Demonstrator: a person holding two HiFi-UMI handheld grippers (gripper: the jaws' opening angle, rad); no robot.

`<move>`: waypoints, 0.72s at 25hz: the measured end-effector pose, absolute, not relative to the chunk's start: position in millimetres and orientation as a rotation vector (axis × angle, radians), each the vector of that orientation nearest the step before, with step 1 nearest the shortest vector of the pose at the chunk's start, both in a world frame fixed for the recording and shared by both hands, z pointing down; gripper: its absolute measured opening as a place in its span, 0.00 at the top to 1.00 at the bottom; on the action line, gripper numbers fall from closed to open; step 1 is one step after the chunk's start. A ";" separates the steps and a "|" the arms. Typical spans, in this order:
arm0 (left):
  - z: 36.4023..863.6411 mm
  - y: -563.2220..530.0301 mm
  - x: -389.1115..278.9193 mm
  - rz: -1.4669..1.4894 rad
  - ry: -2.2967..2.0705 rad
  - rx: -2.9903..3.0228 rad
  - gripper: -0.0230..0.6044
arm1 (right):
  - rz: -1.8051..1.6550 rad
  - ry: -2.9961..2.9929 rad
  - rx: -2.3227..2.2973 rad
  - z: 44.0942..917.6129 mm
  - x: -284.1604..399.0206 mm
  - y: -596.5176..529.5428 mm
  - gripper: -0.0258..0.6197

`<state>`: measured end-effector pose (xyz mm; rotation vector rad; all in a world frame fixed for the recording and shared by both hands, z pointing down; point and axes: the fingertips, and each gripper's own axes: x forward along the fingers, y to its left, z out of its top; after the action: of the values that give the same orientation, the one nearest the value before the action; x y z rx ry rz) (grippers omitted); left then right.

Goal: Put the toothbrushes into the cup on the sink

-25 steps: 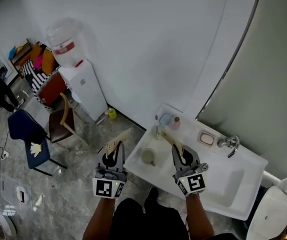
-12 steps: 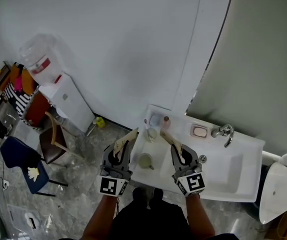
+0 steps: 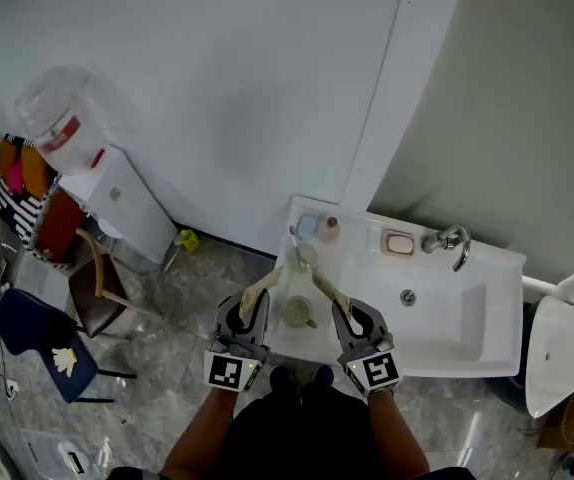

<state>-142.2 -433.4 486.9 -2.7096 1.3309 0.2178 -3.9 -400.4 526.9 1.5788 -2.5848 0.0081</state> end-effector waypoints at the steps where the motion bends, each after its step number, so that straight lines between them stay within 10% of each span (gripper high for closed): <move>1: 494.0 -431.8 -140.6 0.213 1.322 -2.722 0.87 | 0.012 -2.583 1.560 535.3 -6.0 -396.8 0.89; 18: 558.4 -408.5 -149.7 0.225 1.325 -2.756 0.87 | 0.142 -2.625 1.455 617.6 -25.0 -369.4 0.89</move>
<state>-149.7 -408.5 558.4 -2.7561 1.3251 0.2250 -25.0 -369.4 617.6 1.4545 -2.6252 0.1421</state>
